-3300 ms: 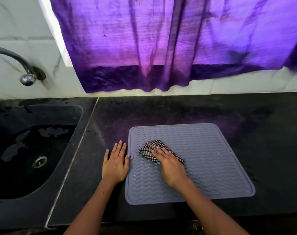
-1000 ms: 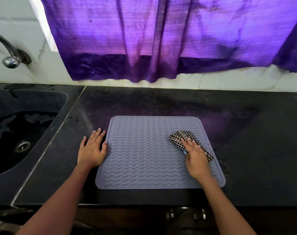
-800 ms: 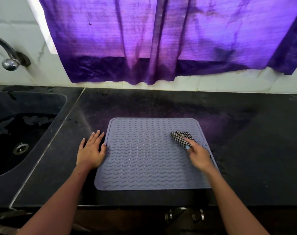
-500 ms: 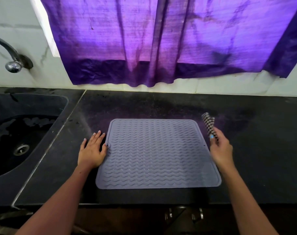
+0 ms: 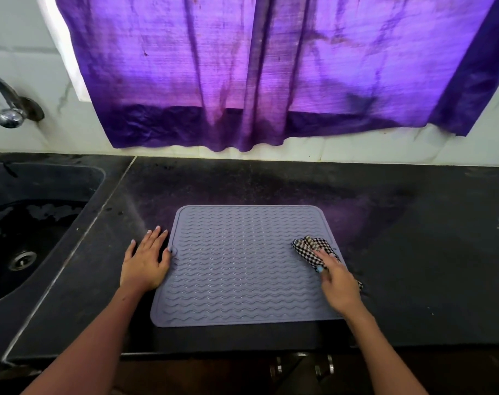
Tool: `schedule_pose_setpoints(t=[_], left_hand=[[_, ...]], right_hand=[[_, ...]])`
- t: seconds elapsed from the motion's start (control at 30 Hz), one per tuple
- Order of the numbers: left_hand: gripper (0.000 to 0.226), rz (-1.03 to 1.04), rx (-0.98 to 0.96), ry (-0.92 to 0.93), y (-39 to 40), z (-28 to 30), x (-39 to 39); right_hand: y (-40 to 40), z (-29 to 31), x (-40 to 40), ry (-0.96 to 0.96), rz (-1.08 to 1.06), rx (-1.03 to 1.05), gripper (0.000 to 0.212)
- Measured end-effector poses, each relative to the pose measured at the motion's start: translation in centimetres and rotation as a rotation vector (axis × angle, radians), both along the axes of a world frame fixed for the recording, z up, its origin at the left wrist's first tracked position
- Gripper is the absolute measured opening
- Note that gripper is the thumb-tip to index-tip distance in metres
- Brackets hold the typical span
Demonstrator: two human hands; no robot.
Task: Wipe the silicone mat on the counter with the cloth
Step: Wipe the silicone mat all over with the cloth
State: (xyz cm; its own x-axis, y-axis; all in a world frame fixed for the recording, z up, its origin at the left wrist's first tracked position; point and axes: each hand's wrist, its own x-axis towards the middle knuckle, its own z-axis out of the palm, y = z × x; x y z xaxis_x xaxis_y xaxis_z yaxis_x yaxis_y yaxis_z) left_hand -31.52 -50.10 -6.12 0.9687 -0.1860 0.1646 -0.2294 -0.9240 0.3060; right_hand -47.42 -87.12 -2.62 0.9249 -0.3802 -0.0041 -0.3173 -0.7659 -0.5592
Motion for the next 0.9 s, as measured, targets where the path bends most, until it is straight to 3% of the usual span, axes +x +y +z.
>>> schedule_pose_setpoints(t=[0.1,0.17,0.2,0.33,0.43,0.5,0.6,0.8,0.9], left_hand=[[0.073,-0.009,-0.001,0.021,0.0,0.2,0.0],[0.072,-0.016,0.002,0.040,0.1,0.3,-0.1],[0.073,-0.019,0.001,0.037,0.2,0.2,-0.3],[0.072,-0.018,-0.015,0.060,0.5,0.2,-0.3],[0.054,-0.017,0.028,0.143,0.4,0.4,-0.4],[0.064,-0.011,0.030,0.126,0.5,0.3,-1.1],[0.085,-0.008,0.010,0.053,0.5,0.2,-2.4],[0.073,0.010,-0.044,0.018,0.2,0.4,-2.7],[0.068,-0.012,-0.062,0.080,0.7,0.7,-2.7]], right_hand=[[-0.9,1.6,0.7,0.027,-0.125,0.269,0.041],[-1.4,3.4,0.7,-0.045,-0.247,0.460,0.036],[-1.5,4.1,0.4,-0.100,-0.310,0.461,0.036],[0.4,5.1,-3.0,-0.244,-0.371,0.196,0.044],[2.2,1.4,-4.7,-0.100,-0.193,-0.059,0.047],[2.7,-1.5,-4.9,0.004,-0.131,-0.252,0.051],[2.4,-2.0,-4.5,0.036,-0.111,-0.314,0.052],[0.2,0.4,-4.8,-0.029,-0.128,0.032,0.046],[-1.2,2.0,-3.7,-0.108,-0.335,0.477,0.036]])
